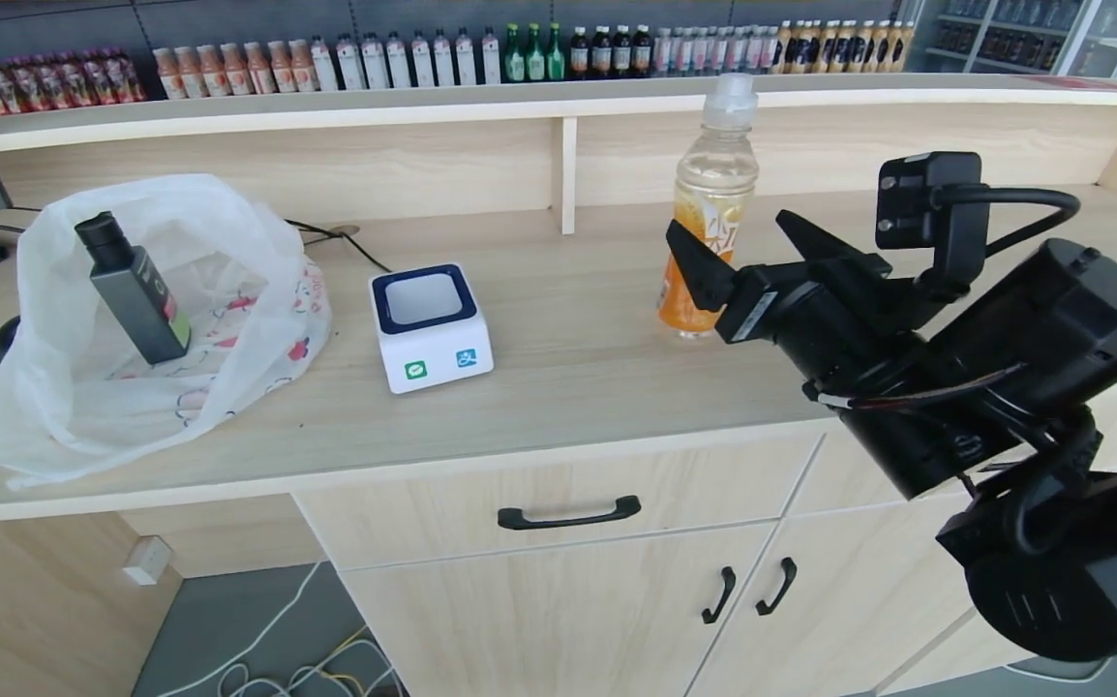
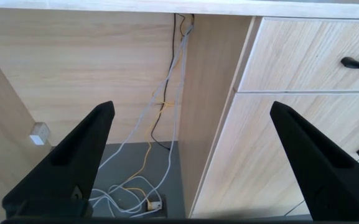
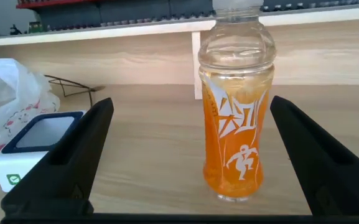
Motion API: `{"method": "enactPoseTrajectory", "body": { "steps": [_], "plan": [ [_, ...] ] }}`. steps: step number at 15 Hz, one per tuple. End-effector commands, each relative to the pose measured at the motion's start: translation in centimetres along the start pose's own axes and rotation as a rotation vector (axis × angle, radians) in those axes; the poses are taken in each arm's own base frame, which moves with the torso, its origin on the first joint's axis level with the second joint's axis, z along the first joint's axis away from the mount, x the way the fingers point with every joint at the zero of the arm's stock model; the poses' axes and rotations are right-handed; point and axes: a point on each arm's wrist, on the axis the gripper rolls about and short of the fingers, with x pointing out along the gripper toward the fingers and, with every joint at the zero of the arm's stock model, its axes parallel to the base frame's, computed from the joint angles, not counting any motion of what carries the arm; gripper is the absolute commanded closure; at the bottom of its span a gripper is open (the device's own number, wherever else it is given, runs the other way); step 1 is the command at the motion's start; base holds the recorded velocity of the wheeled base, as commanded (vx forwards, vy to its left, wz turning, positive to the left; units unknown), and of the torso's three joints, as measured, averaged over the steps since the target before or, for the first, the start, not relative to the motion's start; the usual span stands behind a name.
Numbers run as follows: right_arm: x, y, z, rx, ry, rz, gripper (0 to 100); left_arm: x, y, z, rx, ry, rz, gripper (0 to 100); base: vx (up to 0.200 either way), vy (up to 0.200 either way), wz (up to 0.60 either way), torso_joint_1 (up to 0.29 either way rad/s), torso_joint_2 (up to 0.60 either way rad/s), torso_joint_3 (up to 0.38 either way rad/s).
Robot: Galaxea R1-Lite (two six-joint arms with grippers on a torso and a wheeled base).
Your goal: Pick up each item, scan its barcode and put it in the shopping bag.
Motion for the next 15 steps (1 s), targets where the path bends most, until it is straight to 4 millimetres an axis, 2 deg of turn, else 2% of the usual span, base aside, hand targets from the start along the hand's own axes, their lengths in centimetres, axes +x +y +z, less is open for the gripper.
{"method": "enactPoseTrajectory", "body": {
  "steps": [1, 4, 6, 7, 10, 15],
  "plan": [
    [-0.4, -0.9, 1.9, 0.0, -0.015, -0.017, 0, 0.0, 0.0, 0.0, 0.0, -0.001, 0.0, 0, 0.0, 0.0, 0.0, 0.0, 0.0, 0.0],
    [0.1, -1.7, 2.5, 0.009, 0.042, -0.029, 0, 0.0, 0.0, 0.0, 0.0, -0.001, 0.0, 0, 0.0, 0.0, 0.0, 0.0, 0.0, 0.0],
    [2.3, -2.1, 5.5, -0.001, 0.041, -0.016, 0, 0.0, 0.0, 0.0, 0.0, -0.001, 0.0, 0, 0.0, 0.0, 0.0, 0.0, 0.0, 0.0],
    [2.3, -2.2, 6.0, -0.008, 0.083, -0.011, 0, 0.0, 0.0, 0.0, 0.0, -0.001, 0.0, 0, 0.0, 0.0, 0.0, 0.0, 0.0, 0.0],
    [2.4, -2.7, 5.5, -0.024, 0.186, 0.015, 0, 0.0, 0.0, 0.0, 0.0, -0.001, 0.0, 0, 0.0, 0.0, 0.0, 0.0, 0.0, 0.0],
    [3.5, -3.2, 4.6, -0.02, 0.244, 0.035, 0, 0.0, 0.0, 0.0, 0.0, -0.001, 0.0, 0, 0.0, 0.0, 0.0, 0.0, 0.0, 0.0]
  ]
}}
